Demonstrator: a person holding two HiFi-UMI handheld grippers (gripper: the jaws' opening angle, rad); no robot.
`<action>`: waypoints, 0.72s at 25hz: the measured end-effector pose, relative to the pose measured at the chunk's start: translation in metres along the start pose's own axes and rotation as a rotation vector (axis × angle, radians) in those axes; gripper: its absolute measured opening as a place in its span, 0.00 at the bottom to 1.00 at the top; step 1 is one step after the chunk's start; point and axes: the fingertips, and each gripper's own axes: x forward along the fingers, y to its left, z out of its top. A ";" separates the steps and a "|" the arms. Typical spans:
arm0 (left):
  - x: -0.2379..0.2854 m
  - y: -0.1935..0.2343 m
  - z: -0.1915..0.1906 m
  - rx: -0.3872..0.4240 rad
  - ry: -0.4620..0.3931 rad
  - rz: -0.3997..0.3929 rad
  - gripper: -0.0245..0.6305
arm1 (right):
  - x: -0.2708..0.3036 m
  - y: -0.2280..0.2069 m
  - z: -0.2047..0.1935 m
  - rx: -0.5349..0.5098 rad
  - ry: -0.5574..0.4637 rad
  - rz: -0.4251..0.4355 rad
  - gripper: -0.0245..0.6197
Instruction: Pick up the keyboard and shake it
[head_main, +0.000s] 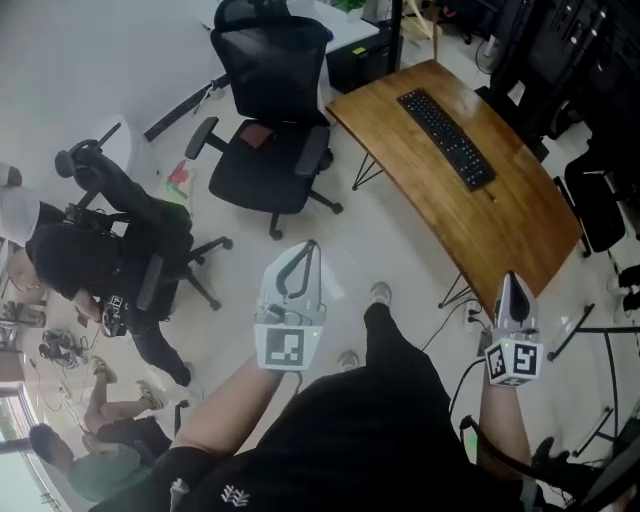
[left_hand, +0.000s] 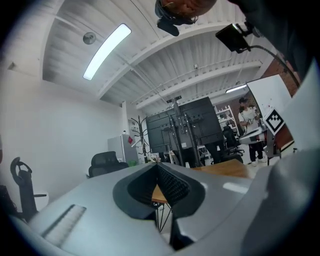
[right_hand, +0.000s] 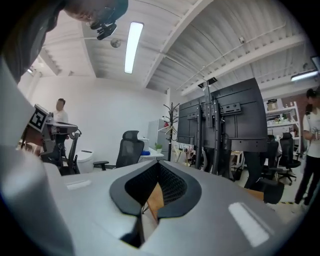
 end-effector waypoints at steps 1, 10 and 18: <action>0.011 0.000 -0.004 0.018 0.010 -0.011 0.04 | 0.007 -0.007 -0.002 0.005 -0.001 -0.009 0.04; 0.170 0.015 0.004 0.105 0.024 -0.045 0.04 | 0.132 -0.066 -0.045 0.087 0.032 -0.016 0.04; 0.301 -0.007 0.014 0.138 0.030 -0.149 0.04 | 0.219 -0.138 -0.021 0.109 0.003 -0.052 0.04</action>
